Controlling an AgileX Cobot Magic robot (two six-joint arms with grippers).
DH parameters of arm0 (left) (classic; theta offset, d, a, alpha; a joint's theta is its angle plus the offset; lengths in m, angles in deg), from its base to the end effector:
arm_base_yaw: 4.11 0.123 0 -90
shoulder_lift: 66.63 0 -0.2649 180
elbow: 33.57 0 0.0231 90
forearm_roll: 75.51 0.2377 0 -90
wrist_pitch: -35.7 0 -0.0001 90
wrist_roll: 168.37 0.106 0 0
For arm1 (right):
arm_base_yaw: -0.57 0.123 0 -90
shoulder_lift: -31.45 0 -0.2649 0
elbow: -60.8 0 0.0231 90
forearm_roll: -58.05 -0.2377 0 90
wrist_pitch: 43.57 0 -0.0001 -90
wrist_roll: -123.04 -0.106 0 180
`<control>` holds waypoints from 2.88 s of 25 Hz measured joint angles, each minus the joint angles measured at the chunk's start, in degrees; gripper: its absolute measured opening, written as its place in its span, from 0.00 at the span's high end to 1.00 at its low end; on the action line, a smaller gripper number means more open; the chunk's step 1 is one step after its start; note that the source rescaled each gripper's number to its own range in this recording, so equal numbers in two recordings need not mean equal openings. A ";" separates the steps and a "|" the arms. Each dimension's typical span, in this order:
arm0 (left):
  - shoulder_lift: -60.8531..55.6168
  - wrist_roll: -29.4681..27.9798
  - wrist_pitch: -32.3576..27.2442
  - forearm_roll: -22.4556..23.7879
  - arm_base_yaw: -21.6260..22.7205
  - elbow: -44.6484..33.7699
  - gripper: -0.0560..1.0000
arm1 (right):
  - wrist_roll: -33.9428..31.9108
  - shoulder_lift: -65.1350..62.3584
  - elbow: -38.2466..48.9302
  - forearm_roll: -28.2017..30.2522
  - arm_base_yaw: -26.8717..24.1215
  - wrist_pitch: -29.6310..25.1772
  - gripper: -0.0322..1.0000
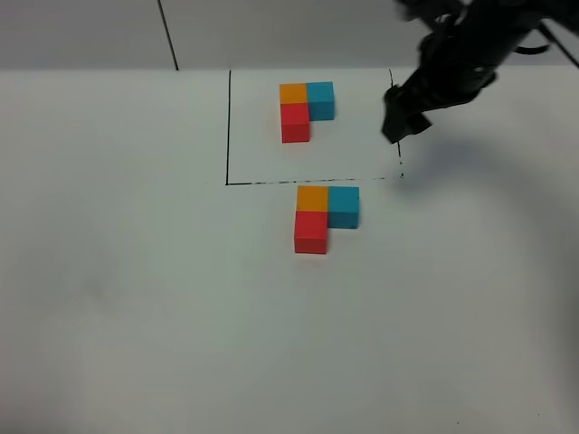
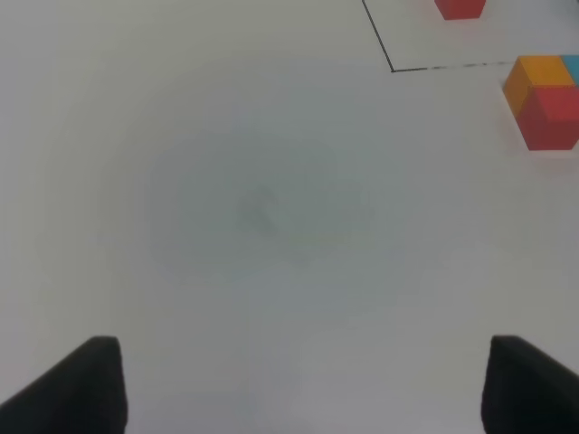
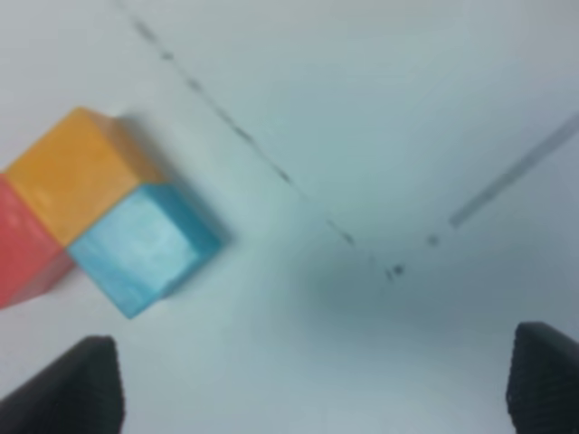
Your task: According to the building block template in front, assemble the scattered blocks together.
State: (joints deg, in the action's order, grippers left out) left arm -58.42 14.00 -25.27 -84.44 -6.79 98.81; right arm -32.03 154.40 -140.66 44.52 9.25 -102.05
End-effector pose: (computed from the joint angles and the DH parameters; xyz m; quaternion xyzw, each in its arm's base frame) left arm 0.0148 -0.0151 0.2665 0.0409 0.8482 -0.0792 0.5222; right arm 0.4103 0.0840 0.2234 -0.2414 0.9486 0.0841 0.1865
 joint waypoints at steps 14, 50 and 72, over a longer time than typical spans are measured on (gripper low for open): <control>0.00 0.00 0.00 0.00 0.00 0.00 0.16 | -9.80 -43.06 43.30 0.31 -16.72 14.49 0.26; 0.00 0.00 0.00 0.00 0.00 0.00 0.16 | -21.98 -112.15 69.35 7.98 -9.63 -2.52 0.25; 0.00 0.00 0.00 -0.02 0.00 0.00 0.16 | -21.61 -112.21 69.35 7.56 -7.92 -2.61 0.26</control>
State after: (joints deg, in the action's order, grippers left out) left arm -58.42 14.00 -25.27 -84.46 -6.79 98.81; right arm -53.64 42.19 -71.31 52.08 1.33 -104.65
